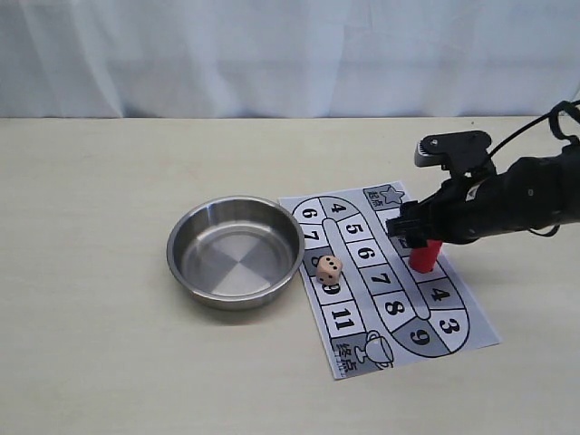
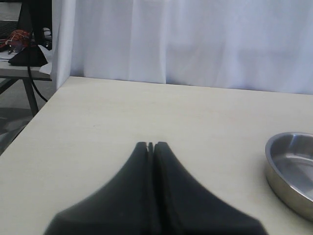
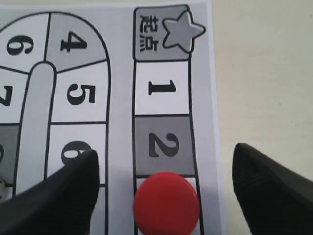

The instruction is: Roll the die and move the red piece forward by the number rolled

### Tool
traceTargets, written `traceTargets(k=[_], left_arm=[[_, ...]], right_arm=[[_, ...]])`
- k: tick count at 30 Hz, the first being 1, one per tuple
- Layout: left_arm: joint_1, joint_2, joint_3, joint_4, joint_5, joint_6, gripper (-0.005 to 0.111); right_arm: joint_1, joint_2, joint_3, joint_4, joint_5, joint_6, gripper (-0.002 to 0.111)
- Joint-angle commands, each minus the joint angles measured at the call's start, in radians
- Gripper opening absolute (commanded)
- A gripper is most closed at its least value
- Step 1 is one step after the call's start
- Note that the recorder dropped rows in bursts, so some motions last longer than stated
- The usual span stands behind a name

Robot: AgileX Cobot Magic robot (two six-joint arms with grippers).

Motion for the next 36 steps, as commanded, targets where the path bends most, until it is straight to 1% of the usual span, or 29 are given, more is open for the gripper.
traceTargets(k=[1,3,8,12,14,16,17,19,21,23,24,25,27,29,36], left_arm=[[0.0,-0.001,-0.005,-0.004,-0.012,-0.004,0.0],[0.0,-0.001,-0.005,-0.004,-0.012,-0.004,0.0],[0.0,-0.001,-0.005,-0.004,-0.012,-0.004,0.0],[0.0,-0.001,-0.005,-0.004,-0.012,-0.004,0.0],[0.0,-0.001,-0.005,-0.004,-0.012,-0.004,0.0],[0.0,-0.001,-0.005,-0.004,-0.012,-0.004,0.0],[0.0,-0.001,-0.005,-0.004,-0.012,-0.004,0.0],[0.0,-0.001,-0.005,-0.004,-0.012,-0.004,0.0],[0.0,-0.001,-0.005,-0.004,-0.012,-0.004,0.0],[0.0,-0.001,-0.005,-0.004,-0.012,-0.004,0.0],[0.0,-0.001,-0.005,-0.004,-0.012,-0.004,0.0],[0.0,-0.001,-0.005,-0.002,-0.012,-0.004,0.0],[0.0,-0.001,-0.005,0.0,-0.012,-0.004,0.0],[0.0,-0.001,-0.005,0.0,-0.012,-0.004,0.0],[0.0,-0.001,-0.005,-0.002,-0.012,-0.004,0.0]], right_arm=[[-0.008,-0.058,0.001,-0.004,-0.007,0.0,0.069],[-0.008,-0.086,0.001,-0.004,0.002,0.002,0.063],[-0.008,-0.166,-0.001,-0.004,0.028,0.002,0.039],[-0.008,-0.217,-0.001,-0.004,0.047,0.002,0.029],[-0.008,-0.24,-0.001,-0.004,0.059,0.002,0.027],[-0.023,-0.261,-0.022,-0.009,0.116,0.002,0.027],[-0.049,-0.265,-0.059,-0.009,0.224,0.006,0.027],[-0.092,-0.265,-0.112,-0.009,0.36,0.006,0.027],[-0.138,-0.265,-0.145,-0.012,0.462,0.006,0.027],[-0.17,-0.265,-0.16,-0.022,0.523,0.006,0.027],[-0.178,-0.265,-0.161,-0.035,0.543,0.006,0.025],[-0.183,-0.265,-0.161,-0.049,0.563,0.006,0.021],[-0.189,-0.265,-0.163,-0.142,0.617,-0.015,0.004],[-0.189,-0.265,-0.163,-0.198,0.622,-0.021,0.004],[-0.189,-0.28,-0.163,-0.182,0.622,-0.028,0.004]])
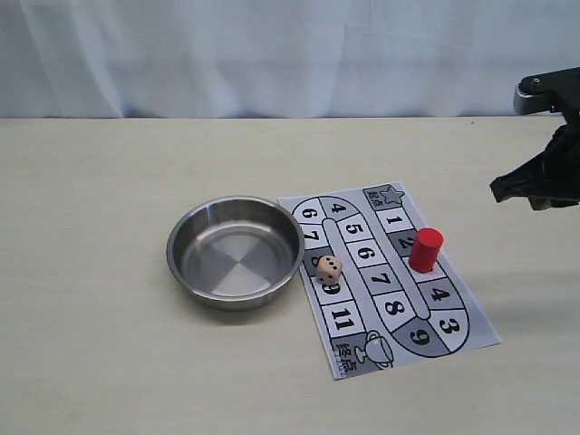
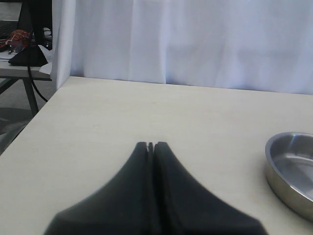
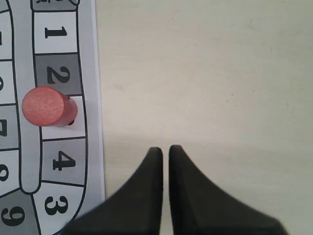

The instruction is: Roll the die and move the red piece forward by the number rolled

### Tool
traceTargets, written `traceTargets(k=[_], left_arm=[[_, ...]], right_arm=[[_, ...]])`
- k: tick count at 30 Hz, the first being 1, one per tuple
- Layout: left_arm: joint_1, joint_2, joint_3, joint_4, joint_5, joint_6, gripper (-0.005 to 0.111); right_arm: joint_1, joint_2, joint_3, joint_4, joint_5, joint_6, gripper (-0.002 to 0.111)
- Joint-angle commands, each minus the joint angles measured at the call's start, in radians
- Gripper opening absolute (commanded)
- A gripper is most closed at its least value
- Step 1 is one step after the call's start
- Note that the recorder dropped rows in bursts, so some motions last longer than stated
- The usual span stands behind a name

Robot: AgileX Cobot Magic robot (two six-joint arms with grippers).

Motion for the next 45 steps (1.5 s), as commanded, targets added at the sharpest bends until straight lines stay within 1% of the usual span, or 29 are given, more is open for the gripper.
traceTargets(k=[1,5,11,36,45], left_arm=[[0.0,-0.001,-0.005,-0.002,-0.012,-0.004,0.0],[0.0,-0.001,-0.005,-0.002,-0.012,-0.004,0.0],[0.0,-0.001,-0.005,-0.002,-0.012,-0.004,0.0],[0.0,-0.001,-0.005,-0.002,-0.012,-0.004,0.0],[0.0,-0.001,-0.005,0.0,-0.012,-0.004,0.0]], right_arm=[[-0.008,-0.028,-0.007,0.003,0.008,-0.009,0.004],[-0.008,-0.079,-0.007,0.045,0.008,-0.009,0.004],[-0.008,-0.203,-0.003,0.041,0.008,-0.034,0.004],[-0.008,-0.965,0.001,0.08,0.133,-0.034,0.004],[-0.008,-1.18,0.001,0.078,0.178,-0.034,0.004]])
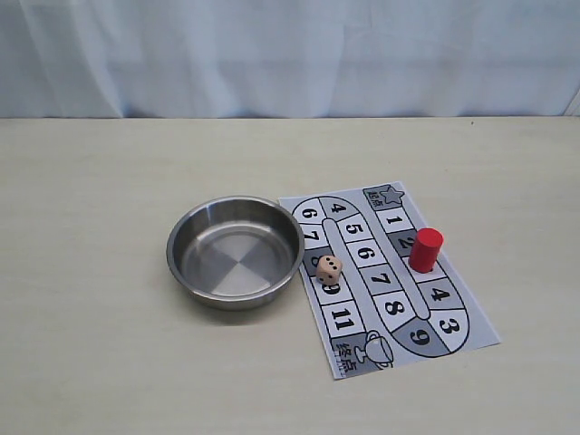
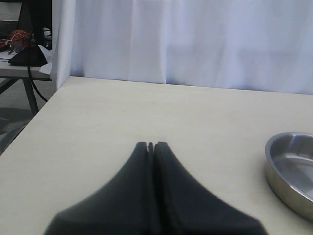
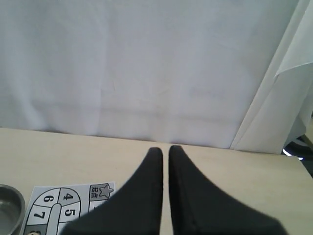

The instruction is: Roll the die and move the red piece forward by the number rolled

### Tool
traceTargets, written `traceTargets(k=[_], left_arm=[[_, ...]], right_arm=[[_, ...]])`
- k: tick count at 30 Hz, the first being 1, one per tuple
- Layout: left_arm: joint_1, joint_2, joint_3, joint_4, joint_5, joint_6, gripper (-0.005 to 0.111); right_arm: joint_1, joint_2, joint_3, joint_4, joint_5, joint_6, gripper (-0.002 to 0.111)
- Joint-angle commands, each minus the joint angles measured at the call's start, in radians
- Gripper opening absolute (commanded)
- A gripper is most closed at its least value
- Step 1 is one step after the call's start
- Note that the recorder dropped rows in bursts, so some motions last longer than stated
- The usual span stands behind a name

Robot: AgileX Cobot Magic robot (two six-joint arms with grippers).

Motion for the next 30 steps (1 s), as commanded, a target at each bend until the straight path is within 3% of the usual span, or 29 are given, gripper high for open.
traceTargets(k=[1,21,30], left_arm=[[0.0,-0.001,-0.005,0.0,-0.012,-0.004,0.0],[0.0,-0.001,-0.005,-0.002,-0.012,-0.004,0.0],[0.0,-0.001,-0.005,-0.002,-0.012,-0.004,0.0]], right_arm=[[-0.008,-0.096,0.001,0.003,0.028,-0.005,0.004],[-0.008,-0.45,0.001,0.023,0.173,-0.005,0.004],[0.026,-0.455,0.007,0.061,0.189,-0.057,0.004]])
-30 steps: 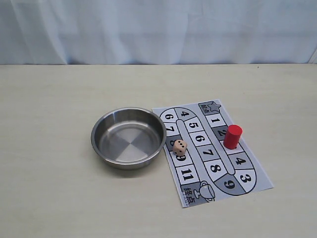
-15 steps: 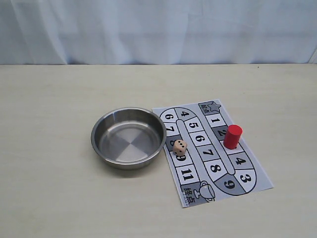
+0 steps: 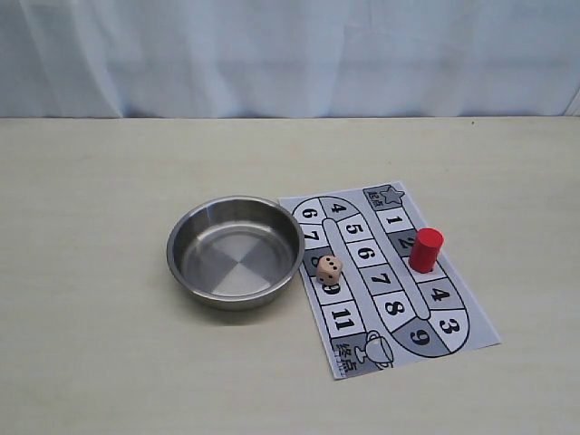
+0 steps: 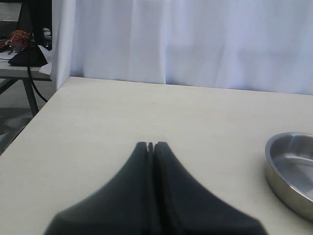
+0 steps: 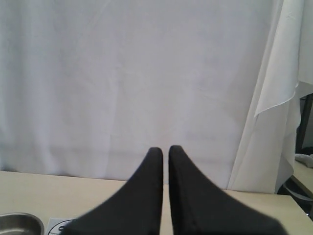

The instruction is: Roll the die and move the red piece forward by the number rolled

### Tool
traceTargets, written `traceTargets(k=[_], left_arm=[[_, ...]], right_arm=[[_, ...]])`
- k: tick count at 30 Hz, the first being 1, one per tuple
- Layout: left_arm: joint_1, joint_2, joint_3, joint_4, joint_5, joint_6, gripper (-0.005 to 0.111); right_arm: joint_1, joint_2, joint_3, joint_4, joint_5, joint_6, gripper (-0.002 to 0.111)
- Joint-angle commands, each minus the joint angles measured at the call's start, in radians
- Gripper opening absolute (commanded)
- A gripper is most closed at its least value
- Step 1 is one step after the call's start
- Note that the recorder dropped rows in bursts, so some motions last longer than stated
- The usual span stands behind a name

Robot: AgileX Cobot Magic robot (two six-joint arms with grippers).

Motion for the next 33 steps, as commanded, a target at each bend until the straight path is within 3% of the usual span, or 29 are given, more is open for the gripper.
traceTargets(k=[1,8,33], left_arm=[[0.0,-0.001,-0.005,-0.002,-0.012,-0.004,0.0],[0.0,-0.001,-0.005,-0.002,-0.012,-0.004,0.0],[0.0,-0.001,-0.005,-0.002,-0.012,-0.004,0.0]], right_arm=[[0.026,-0.002,0.011,0.017,0.018,-0.038,0.004],[0.026,-0.002,0.061,0.014,-0.025,-0.027,0.004],[0.026,-0.002,0.64,0.033,-0.678,-0.027,0.004]])
